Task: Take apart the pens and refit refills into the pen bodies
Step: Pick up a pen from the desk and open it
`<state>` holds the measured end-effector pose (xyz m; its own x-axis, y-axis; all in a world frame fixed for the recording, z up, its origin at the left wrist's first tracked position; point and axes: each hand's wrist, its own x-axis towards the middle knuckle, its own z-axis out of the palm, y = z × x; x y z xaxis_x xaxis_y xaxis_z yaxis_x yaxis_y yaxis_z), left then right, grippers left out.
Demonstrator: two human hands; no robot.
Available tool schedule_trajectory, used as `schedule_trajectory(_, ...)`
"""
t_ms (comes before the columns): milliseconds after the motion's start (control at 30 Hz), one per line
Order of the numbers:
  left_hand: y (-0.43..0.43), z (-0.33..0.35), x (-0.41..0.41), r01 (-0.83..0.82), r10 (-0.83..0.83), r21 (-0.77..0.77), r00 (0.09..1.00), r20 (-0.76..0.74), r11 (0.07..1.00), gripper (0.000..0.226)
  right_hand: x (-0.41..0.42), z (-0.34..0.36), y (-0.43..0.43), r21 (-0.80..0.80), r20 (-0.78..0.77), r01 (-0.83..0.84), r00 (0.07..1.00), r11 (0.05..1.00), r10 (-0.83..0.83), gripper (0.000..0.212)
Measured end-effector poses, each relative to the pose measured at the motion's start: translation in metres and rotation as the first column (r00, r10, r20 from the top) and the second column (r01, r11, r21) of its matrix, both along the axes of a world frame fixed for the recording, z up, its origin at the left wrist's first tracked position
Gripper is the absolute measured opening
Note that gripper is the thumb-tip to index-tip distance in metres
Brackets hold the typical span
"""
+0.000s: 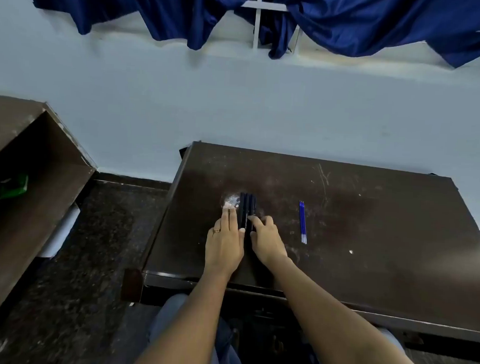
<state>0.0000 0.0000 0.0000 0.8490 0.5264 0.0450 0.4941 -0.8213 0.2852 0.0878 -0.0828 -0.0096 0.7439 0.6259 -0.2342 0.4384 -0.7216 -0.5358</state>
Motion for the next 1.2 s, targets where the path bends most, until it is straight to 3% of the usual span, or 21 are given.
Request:
schedule_trajectory(233,0.008,-0.002,-0.004,-0.072,0.070,-0.084,0.997,-0.029,0.994,0.051,0.007,0.000,0.006,-0.032,-0.063,0.083,0.994,0.996,-0.085,0.022)
schedule_trajectory(433,0.001,-0.006,-0.004,-0.069,0.073,-0.126,0.997,0.034,0.990,0.044,0.002,-0.003,0.001,-0.079,-0.032,0.150,0.988,0.985,-0.153,0.018)
schedule_trajectory(533,-0.005,-0.003,-0.003,-0.091,0.121,-0.267,0.988,0.097,0.960,0.037,-0.003,-0.003,-0.004,0.053,-0.155,0.329,0.935,0.943,-0.318,0.019)
schedule_trajectory(600,-0.008,0.004,0.001,-0.178,0.251,-0.492,0.964,0.085,0.852,0.033,-0.012,0.000,-0.008,0.223,-0.324,0.475,0.860,0.851,-0.394,0.021)
schedule_trajectory(633,-0.009,0.008,0.004,-0.228,0.324,-0.617,0.945,0.046,0.753,0.034,-0.018,0.002,-0.010,0.287,-0.394,0.516,0.831,0.807,-0.392,0.022)
schedule_trajectory(733,-0.011,0.015,0.014,-0.271,0.407,-0.838,0.911,-0.065,0.474,0.040,-0.039,0.008,-0.018,0.404,-0.485,0.497,0.828,0.768,-0.281,0.025)
schedule_trajectory(867,-0.017,0.021,0.013,-0.222,0.456,-0.895,0.890,-0.024,0.387,0.021,-0.055,0.006,-0.029,0.425,-0.500,0.376,0.856,0.824,-0.133,0.017)
schedule_trajectory(933,-0.020,0.024,0.005,-0.218,0.459,-0.853,0.888,0.028,0.474,0.017,-0.054,0.008,-0.034,0.410,-0.473,0.386,0.865,0.826,-0.170,0.003)
schedule_trajectory(1000,-0.022,0.022,-0.004,-0.202,0.353,-0.742,0.934,0.049,0.639,0.017,-0.048,0.016,-0.035,0.384,-0.486,0.493,0.827,0.780,-0.283,0.021)
schedule_trajectory(1067,-0.026,0.020,-0.016,-0.127,0.211,-0.671,0.976,0.045,0.730,0.023,-0.039,0.028,-0.034,0.334,-0.513,0.555,0.785,0.762,-0.347,0.041)
schedule_trajectory(1200,-0.035,0.024,-0.035,-0.016,0.076,-0.575,0.994,0.080,0.818,0.031,-0.026,0.042,-0.033,0.226,-0.432,0.381,0.864,0.897,-0.258,0.050)
